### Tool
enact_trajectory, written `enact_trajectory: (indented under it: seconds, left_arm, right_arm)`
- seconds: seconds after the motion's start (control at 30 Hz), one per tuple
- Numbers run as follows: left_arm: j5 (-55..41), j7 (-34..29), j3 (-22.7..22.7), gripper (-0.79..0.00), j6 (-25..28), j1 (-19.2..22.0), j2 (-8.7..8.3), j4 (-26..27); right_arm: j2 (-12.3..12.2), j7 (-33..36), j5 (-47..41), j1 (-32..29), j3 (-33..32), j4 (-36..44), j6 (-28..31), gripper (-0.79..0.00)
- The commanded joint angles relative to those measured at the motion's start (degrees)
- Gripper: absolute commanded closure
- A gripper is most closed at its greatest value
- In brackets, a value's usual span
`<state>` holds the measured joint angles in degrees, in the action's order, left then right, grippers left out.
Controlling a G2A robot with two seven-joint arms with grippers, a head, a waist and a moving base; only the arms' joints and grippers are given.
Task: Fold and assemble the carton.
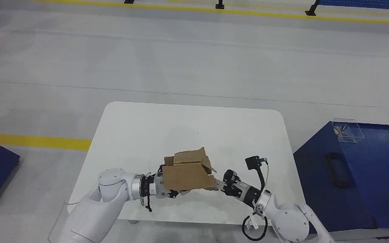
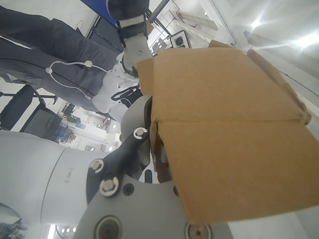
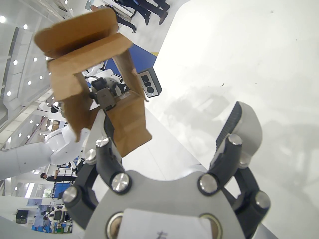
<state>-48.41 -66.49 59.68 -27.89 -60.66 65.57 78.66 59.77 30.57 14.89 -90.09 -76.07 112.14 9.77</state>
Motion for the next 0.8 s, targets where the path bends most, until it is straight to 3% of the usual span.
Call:
enact_trajectory:
  seconds: [0.0,0.2,0.43,0.77]
  left_arm:
    - [0.0,0.8,-0.3,0.000,0.2,0.0,0.05,-0.1]
    - [0.1,2.8,-0.9,0.000,0.6,-0.1,0.17,0.0]
    - [-0.1,2.7,-1.1,0.000,2.5,-0.5,0.17,1.6]
    - [2.0,-1.8,0.5,0.000,9.0,-2.9,-0.67,5.3]
  right_arm:
    - [-0.1,0.0,0.5,-1.3,-0.7,1.7,0.4,-0.785]
    - [-0.1,-0.4,2.1,-2.7,-0.3,4.7,0.7,-0.785]
    - [0.3,-0.5,3.5,0.4,2.3,2.8,-1.2,-0.785]
    - [-0.1,1.9,0.2,0.5,-2.4,0.5,-1.4,-0.785]
